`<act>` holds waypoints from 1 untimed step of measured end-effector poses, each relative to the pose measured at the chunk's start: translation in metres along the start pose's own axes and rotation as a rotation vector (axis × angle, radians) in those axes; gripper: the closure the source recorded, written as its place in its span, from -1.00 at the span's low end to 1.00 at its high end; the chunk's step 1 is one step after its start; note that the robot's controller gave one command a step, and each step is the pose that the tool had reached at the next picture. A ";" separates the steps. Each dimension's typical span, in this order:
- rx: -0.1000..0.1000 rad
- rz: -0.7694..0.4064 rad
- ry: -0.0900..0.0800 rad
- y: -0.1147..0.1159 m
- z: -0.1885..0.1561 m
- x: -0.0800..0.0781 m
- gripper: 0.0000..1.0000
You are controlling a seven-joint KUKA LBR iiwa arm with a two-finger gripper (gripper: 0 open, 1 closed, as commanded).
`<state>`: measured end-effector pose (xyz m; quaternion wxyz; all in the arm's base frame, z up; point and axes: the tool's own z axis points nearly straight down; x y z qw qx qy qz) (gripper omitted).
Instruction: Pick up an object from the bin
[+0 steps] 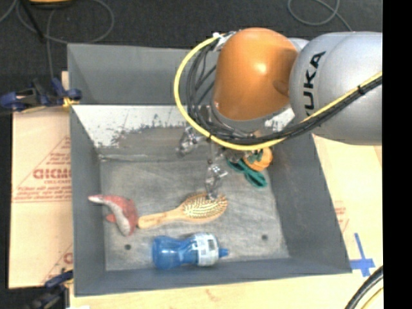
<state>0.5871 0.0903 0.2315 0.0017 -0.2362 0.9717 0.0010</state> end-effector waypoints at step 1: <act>0.000 0.000 0.000 0.000 0.000 0.000 -1.00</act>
Offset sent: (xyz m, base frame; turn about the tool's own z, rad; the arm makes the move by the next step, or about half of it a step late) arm -0.0357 0.0106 -0.1615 -0.2138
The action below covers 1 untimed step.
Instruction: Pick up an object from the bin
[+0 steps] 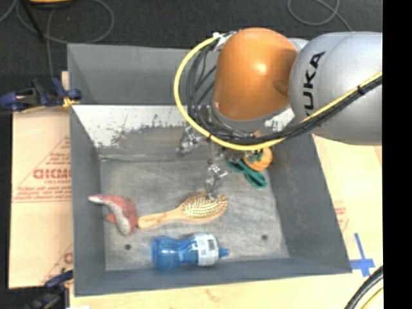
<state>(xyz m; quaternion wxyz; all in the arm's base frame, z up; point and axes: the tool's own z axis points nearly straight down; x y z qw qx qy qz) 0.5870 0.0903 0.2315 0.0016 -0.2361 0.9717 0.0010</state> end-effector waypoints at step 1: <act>0.000 -0.001 -0.001 0.000 0.000 0.000 -1.00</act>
Offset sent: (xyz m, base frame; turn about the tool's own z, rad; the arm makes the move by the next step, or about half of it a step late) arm 0.0351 -0.0120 0.0373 -0.1871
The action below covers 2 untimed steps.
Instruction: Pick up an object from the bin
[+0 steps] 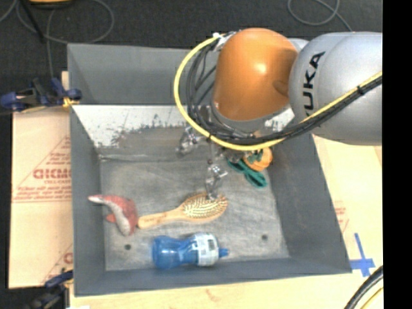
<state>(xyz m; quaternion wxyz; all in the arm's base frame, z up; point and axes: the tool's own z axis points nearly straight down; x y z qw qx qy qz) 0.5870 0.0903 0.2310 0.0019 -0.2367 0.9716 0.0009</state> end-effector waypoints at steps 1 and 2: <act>0.000 -0.070 0.006 -0.008 0.022 -0.006 -1.00; 0.006 -0.058 -0.012 -0.021 0.039 0.040 -1.00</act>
Offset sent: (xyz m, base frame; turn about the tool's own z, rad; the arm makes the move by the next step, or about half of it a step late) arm -0.0691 -0.0672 -0.0832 -0.0102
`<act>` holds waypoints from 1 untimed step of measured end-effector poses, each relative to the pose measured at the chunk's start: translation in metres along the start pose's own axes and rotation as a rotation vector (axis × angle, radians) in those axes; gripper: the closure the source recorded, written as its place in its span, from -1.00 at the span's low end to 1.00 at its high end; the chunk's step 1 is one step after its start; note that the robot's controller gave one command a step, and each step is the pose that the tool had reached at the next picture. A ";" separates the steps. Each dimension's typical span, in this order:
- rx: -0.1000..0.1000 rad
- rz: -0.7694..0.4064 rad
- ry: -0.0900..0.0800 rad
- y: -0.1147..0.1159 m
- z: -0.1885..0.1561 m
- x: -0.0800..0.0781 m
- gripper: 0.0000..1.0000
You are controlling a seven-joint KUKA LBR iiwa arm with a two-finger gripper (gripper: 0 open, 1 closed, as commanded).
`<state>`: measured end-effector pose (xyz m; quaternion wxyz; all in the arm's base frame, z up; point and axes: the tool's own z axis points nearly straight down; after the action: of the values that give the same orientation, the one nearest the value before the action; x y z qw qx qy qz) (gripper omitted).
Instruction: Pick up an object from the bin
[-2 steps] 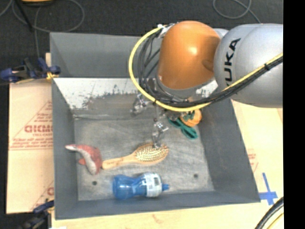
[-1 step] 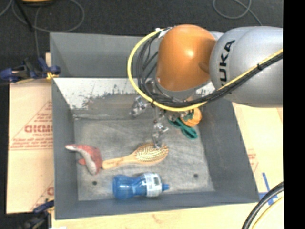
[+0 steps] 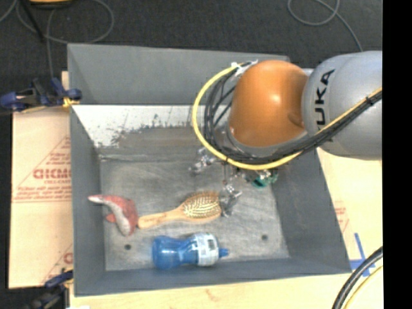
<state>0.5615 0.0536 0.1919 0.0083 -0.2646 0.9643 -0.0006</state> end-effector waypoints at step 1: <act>-0.002 0.027 0.010 -0.007 0.061 0.013 -1.00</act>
Offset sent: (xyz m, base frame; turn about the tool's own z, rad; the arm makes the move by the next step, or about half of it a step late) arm 0.0036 -0.0050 -0.1071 -0.3402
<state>0.5552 0.0415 0.1306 0.0034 -0.2515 0.9679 -0.0005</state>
